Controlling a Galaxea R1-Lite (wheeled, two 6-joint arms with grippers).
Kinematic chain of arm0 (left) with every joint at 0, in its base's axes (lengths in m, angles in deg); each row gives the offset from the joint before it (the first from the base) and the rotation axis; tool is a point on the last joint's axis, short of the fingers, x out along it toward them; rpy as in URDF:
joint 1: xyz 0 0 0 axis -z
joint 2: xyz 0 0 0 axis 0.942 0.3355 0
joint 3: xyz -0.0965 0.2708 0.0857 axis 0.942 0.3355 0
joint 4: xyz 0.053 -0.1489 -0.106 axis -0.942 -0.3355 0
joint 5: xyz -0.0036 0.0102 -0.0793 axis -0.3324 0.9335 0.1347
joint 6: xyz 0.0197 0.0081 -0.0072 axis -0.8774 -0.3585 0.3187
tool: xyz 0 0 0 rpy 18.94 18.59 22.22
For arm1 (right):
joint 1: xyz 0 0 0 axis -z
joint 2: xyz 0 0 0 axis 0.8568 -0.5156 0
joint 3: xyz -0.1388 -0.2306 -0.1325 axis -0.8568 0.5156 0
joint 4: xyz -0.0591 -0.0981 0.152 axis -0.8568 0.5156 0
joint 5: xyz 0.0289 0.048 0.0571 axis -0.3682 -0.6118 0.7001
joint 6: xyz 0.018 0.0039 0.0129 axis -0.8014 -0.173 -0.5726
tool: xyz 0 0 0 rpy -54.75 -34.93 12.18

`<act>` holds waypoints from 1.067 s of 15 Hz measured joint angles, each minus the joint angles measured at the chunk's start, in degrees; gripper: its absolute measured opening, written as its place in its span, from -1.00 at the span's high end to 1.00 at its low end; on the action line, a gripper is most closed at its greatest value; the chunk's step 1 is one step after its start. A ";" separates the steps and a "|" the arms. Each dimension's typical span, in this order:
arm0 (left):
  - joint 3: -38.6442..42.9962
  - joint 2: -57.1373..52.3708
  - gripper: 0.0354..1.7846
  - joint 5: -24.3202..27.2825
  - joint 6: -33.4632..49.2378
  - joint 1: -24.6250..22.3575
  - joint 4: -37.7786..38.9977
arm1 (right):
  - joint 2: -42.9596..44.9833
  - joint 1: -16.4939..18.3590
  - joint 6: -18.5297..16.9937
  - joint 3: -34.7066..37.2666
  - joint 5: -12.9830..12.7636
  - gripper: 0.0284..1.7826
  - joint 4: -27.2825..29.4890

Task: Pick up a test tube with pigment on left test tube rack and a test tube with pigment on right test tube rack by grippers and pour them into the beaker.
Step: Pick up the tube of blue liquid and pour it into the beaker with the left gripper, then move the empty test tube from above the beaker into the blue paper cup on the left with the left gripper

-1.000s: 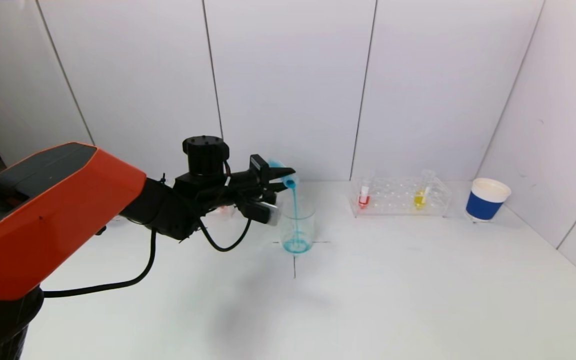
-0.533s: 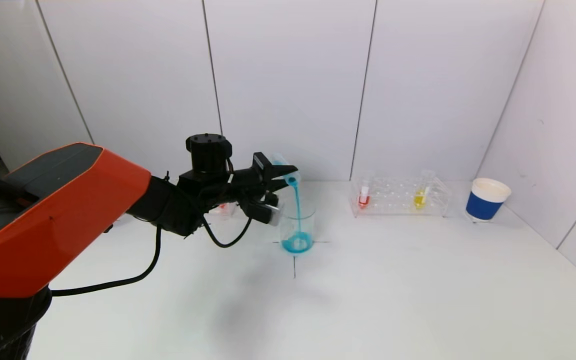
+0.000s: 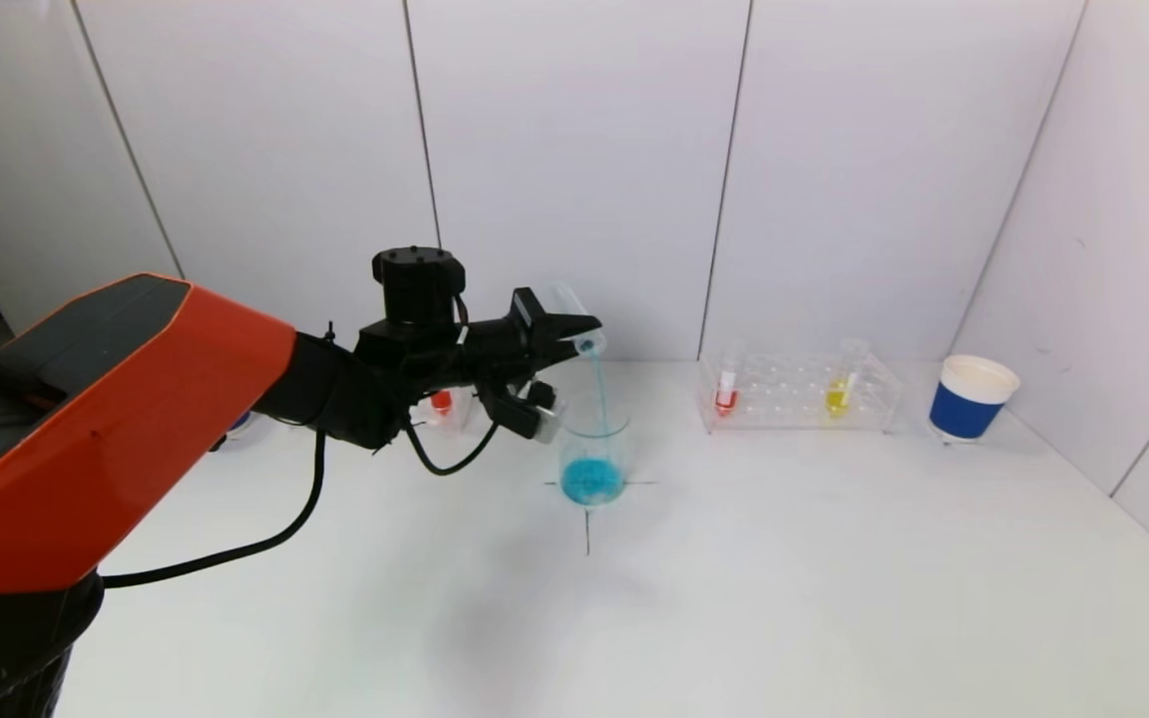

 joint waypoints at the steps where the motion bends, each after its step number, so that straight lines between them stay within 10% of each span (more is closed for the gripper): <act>1: -0.11 -0.01 0.54 0.00 -0.44 0.02 0.00 | 0.00 0.00 0.00 0.00 0.02 -0.92 0.00; 16: 2.21 -5.30 0.54 -2.40 2.16 0.13 -0.48 | 0.00 0.00 0.00 0.00 0.02 -0.92 -0.02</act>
